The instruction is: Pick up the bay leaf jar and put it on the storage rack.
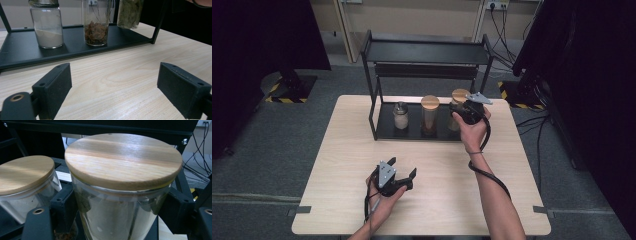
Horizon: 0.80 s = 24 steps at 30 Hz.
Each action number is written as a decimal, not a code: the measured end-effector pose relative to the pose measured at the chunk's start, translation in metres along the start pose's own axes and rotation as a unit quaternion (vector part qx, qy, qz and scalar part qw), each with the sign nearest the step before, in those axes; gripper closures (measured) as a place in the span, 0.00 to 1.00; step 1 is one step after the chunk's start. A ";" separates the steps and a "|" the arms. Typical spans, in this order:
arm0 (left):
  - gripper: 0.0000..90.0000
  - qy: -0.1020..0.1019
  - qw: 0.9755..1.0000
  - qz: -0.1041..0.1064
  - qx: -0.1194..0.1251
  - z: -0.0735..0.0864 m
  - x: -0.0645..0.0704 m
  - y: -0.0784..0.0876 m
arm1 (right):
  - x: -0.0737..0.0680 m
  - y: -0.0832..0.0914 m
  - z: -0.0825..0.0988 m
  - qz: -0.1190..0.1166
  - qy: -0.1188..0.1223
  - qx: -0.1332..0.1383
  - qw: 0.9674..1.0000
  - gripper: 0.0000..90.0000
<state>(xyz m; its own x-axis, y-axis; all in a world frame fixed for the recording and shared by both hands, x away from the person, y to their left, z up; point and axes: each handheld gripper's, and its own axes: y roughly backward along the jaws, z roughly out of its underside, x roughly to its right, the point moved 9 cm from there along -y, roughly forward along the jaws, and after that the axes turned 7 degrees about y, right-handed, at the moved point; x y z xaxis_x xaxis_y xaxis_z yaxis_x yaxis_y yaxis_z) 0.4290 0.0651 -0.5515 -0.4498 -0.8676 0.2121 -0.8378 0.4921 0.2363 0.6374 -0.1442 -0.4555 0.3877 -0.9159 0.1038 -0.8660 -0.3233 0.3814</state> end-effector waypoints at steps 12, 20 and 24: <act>0.13 -0.002 1.000 0.000 0.000 0.000 0.000 0.000 | 0.000 -0.007 0.004 0.004 0.002 -0.006 1.000 0.28; 0.13 -0.001 1.000 0.001 -0.001 0.000 0.001 0.000 | 0.000 -0.011 0.006 0.005 0.003 -0.010 1.000 0.28; 0.13 -0.001 1.000 0.001 0.000 0.000 0.001 0.000 | 0.000 -0.013 0.007 0.006 0.002 -0.012 1.000 0.28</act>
<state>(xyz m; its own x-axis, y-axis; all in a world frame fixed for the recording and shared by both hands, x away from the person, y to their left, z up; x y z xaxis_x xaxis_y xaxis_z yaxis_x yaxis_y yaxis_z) 0.4285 0.0647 -0.5515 -0.4520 -0.8669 0.2102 -0.8370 0.4937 0.2361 0.6467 -0.1418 -0.4672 0.3784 -0.9188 0.1125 -0.8631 -0.3064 0.4015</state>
